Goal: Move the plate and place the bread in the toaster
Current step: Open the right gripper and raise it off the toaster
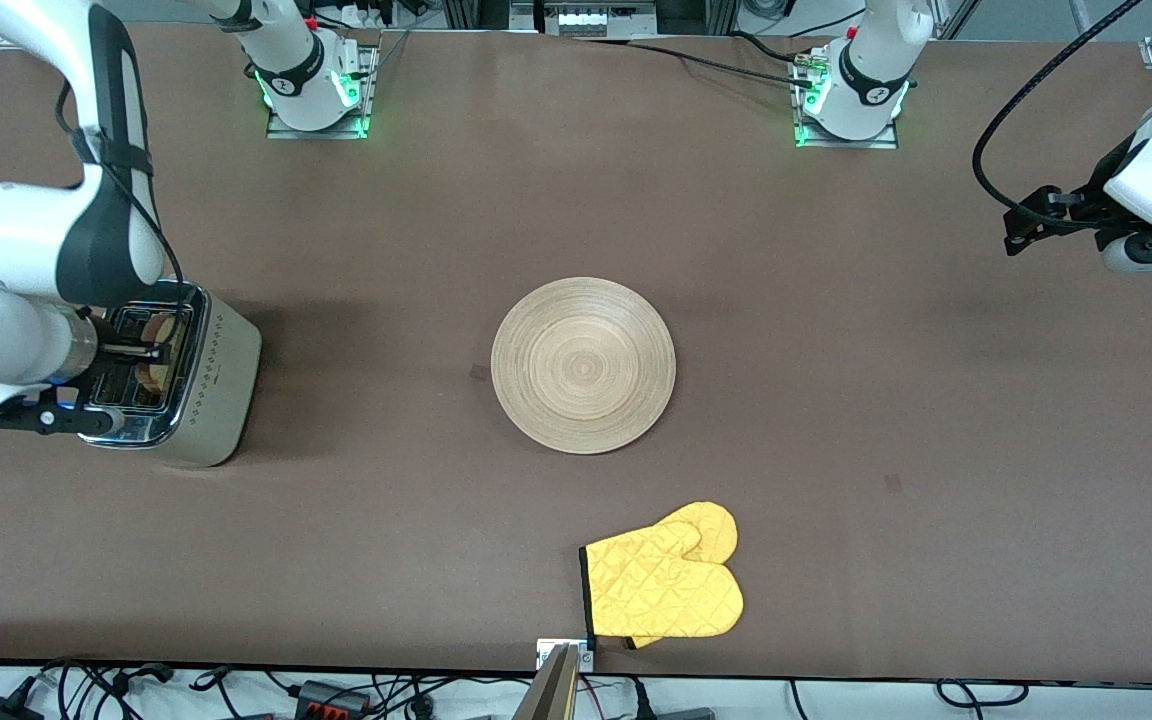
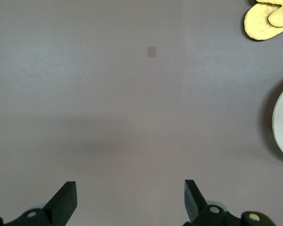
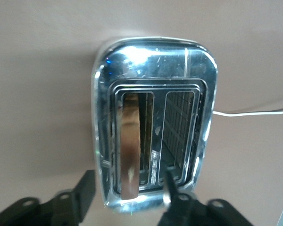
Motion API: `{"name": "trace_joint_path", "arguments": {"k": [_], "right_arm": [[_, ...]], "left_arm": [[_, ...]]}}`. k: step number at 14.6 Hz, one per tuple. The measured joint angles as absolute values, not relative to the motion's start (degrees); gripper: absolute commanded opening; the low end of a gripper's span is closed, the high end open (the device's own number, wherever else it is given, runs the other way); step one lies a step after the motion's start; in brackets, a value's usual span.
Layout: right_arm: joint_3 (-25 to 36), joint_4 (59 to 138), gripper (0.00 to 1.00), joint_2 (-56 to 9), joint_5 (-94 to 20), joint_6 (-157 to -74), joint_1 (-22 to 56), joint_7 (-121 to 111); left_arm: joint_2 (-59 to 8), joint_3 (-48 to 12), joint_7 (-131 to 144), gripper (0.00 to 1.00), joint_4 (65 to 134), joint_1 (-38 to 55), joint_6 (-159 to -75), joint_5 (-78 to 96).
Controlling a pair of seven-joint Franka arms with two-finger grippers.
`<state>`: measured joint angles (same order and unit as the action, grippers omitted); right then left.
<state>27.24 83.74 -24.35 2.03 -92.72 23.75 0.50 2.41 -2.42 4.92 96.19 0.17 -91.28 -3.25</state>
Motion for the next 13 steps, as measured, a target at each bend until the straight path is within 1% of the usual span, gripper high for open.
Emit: {"name": "trace_joint_path", "arguments": {"k": [3,6,13], "right_arm": [[27.30,79.42,1.00,-21.27,-0.50,-90.86,24.49,0.50],[27.82,76.35,1.00,-20.53,-4.20,-90.59,23.61,0.46],[27.81,75.59,1.00,-20.49,-4.50,-90.58,23.19,0.50]], "left_arm": [[2.40,-2.43,4.93,1.00,96.19,0.17,-91.28,-3.25],[2.40,-2.43,4.94,1.00,96.18,0.17,-91.28,-3.25],[2.40,-2.43,4.95,1.00,96.18,0.17,-91.28,-3.25]]}}
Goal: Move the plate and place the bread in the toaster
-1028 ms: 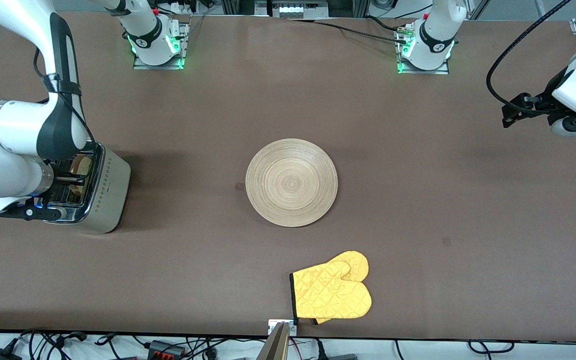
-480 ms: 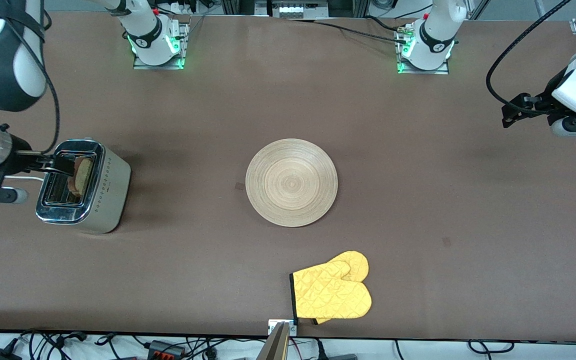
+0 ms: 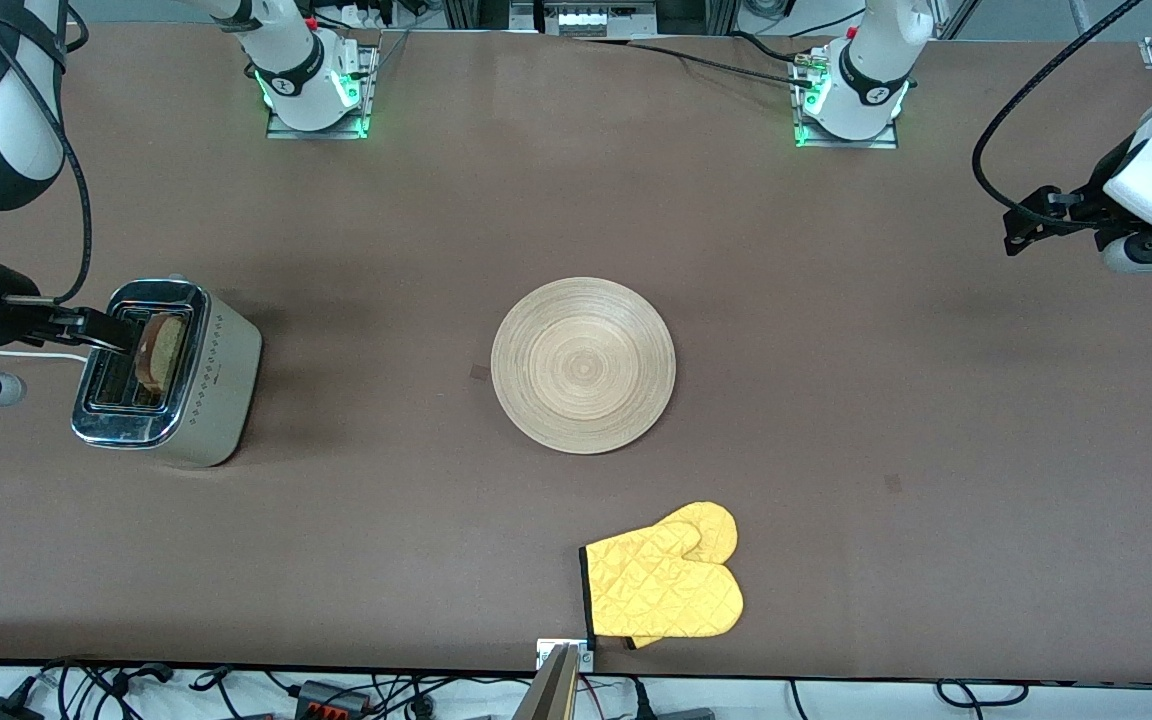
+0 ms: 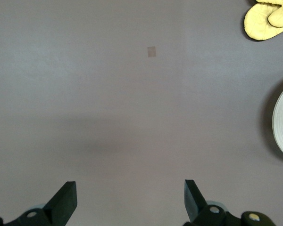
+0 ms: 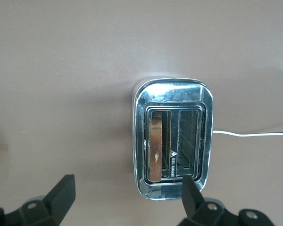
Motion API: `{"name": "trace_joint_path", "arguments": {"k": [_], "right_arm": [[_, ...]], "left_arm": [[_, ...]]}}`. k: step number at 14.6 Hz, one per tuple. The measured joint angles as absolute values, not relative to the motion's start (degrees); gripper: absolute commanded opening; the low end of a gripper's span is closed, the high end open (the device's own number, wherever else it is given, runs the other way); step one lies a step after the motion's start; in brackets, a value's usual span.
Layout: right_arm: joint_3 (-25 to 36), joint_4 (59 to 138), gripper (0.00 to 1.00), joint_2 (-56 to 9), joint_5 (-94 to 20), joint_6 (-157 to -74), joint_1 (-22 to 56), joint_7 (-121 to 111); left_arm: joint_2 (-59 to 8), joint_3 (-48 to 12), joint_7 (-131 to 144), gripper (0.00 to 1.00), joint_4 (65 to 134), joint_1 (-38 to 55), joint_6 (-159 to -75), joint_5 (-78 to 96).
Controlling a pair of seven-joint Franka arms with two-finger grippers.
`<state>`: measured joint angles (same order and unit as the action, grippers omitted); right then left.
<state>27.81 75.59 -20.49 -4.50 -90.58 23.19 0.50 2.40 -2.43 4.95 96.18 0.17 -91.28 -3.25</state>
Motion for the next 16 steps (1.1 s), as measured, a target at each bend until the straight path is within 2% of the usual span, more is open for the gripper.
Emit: {"name": "trace_joint_path", "arguments": {"k": [4,10,14,16], "right_arm": [[26.58,75.47,1.00,-20.31,-4.78,-91.02,21.42,0.57],[5.62,75.48,1.00,-17.06,-2.67,-92.37,1.17,0.56],[3.18,77.06,1.00,-15.73,-1.86,-91.79,-0.77,0.56],[2.97,80.55,1.00,-13.69,-1.17,-92.55,-0.77,0.56]], "left_arm": [[2.40,-2.43,4.95,1.00,96.18,0.17,-91.28,-3.25],[2.40,-2.45,4.96,1.00,96.18,0.17,-91.28,-3.25],[2.40,-2.45,4.96,1.00,96.18,0.17,-91.28,-3.25],[2.40,-2.45,4.96,1.00,96.18,0.17,-91.28,-3.25]]}}
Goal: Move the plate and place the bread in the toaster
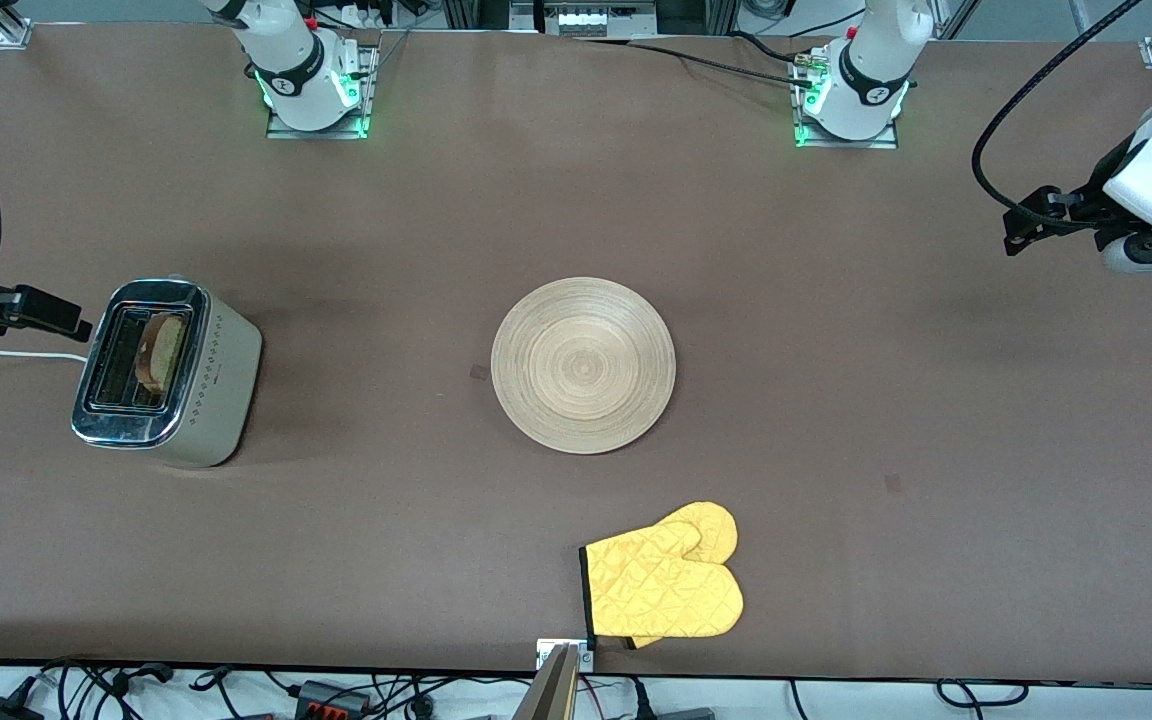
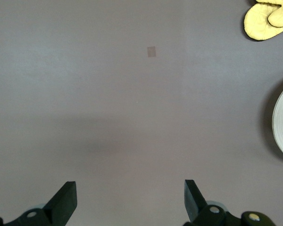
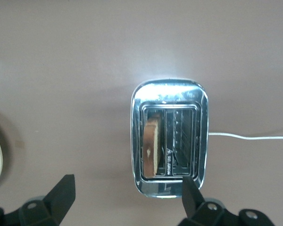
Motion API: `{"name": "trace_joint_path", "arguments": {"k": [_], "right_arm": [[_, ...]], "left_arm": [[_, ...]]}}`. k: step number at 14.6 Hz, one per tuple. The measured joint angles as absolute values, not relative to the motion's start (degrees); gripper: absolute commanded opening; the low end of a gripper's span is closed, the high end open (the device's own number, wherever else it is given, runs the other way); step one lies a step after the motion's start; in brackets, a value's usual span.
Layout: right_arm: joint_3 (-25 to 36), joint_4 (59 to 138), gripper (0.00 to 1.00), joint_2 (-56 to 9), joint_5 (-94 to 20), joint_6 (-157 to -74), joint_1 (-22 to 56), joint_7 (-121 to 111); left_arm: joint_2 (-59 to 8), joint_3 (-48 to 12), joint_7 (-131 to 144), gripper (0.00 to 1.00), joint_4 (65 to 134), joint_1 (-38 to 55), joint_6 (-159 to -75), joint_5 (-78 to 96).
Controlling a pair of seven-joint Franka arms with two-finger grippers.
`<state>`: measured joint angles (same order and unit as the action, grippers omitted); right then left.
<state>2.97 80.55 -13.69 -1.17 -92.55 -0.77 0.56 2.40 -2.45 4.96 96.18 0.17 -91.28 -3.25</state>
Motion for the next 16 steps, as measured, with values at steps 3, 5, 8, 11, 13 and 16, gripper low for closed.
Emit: {"name": "trace_joint_path", "arguments": {"k": [3,5,8,11,13,16], "right_arm": [[2.96,88.57,1.00,-8.42,-0.84,-94.40,-0.80,0.56],[2.94,93.02,1.00,-5.20,-0.83,-95.28,-0.80,0.56],[2.72,97.45,1.00,-2.12,-0.82,-96.90,-0.80,0.56],[2.66,98.14,1.00,-0.49,-0.81,-96.97,-0.80,0.56],[2.64,98.15,1.00,0.05,-0.81,-97.19,-0.81,0.54],[2.64,98.31,1.00,0.06,-0.75,-97.32,-0.89,0.47]], "left_arm": [[2.40,-2.45,4.96,1.00,96.18,0.17,-91.28,-3.25],[2.40,-2.45,4.96,1.00,96.18,0.17,-91.28,-3.25],[2.40,-2.45,4.96,1.00,96.18,0.17,-91.28,-3.25],[2.40,-2.45,4.96,1.00,96.18,0.17,-91.28,-3.25],[2.39,-2.45,4.96,1.00,96.18,0.17,-91.28,-3.25],[2.38,-2.45,4.96,1.00,96.18,0.17,-91.28,-3.25]]}}
